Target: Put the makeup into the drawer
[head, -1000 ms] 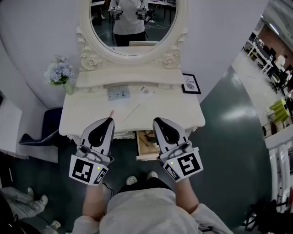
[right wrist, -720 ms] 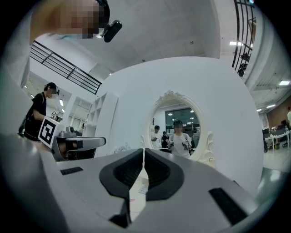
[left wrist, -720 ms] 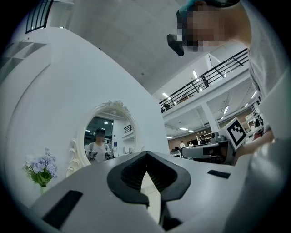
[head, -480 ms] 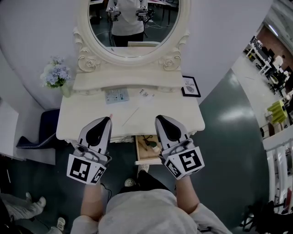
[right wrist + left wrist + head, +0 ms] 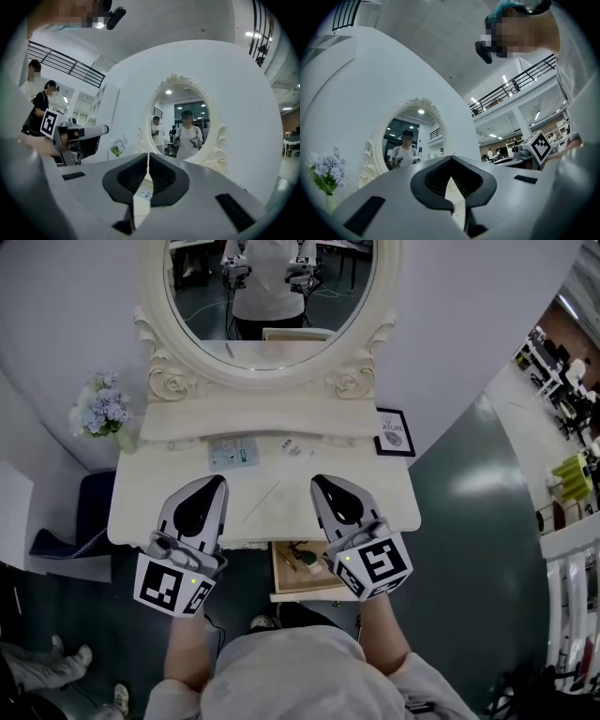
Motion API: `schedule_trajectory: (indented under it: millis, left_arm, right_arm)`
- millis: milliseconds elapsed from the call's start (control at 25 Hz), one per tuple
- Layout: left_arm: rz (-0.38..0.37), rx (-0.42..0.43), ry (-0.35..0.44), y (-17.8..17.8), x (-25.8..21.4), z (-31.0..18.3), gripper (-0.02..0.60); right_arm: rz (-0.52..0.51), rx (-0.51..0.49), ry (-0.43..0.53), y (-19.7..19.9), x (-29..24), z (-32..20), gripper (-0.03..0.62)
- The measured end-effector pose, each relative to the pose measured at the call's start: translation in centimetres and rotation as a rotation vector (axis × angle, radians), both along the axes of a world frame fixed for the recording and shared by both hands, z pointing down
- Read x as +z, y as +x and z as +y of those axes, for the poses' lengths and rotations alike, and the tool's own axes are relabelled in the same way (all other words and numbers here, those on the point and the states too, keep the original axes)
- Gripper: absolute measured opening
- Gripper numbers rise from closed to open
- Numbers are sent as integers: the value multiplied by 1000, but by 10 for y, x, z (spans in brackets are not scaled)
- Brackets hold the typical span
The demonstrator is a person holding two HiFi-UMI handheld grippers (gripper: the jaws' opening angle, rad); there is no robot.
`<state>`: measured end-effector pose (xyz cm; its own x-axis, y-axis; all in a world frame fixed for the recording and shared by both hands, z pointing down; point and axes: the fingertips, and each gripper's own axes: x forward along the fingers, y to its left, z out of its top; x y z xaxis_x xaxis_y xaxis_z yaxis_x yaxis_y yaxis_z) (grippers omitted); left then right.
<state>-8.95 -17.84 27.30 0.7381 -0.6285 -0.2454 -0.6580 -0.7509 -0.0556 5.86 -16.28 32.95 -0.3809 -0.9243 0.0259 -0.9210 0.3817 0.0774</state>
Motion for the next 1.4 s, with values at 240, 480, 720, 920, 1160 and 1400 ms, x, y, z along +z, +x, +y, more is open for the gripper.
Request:
schedule_trajectory:
  millis: [240, 480, 720, 920, 1160, 1400]
  left_arm:
    - [-4, -9, -6, 17, 4, -27, 12]
    - [-3, -14, -27, 30, 14, -46, 12]
    - [-17, -25, -45, 38, 25, -58, 12]
    - [-33, -39, -58, 42, 34, -64, 12]
    - [-35, -53, -76, 43, 44, -66, 12]
    - [-43, -62, -90, 46, 51, -65, 12]
  right_arm:
    - [1, -1, -45, 21, 14, -33, 25]
    - [49, -15, -131, 35, 43, -65, 26]
    - [89, -54, -233, 45, 81, -96, 26]
    - [135, -74, -337, 51, 120, -119, 26]
    - [155, -81, -465, 59, 166, -134, 26]
    - [167, -71, -546, 69, 201, -152, 26]
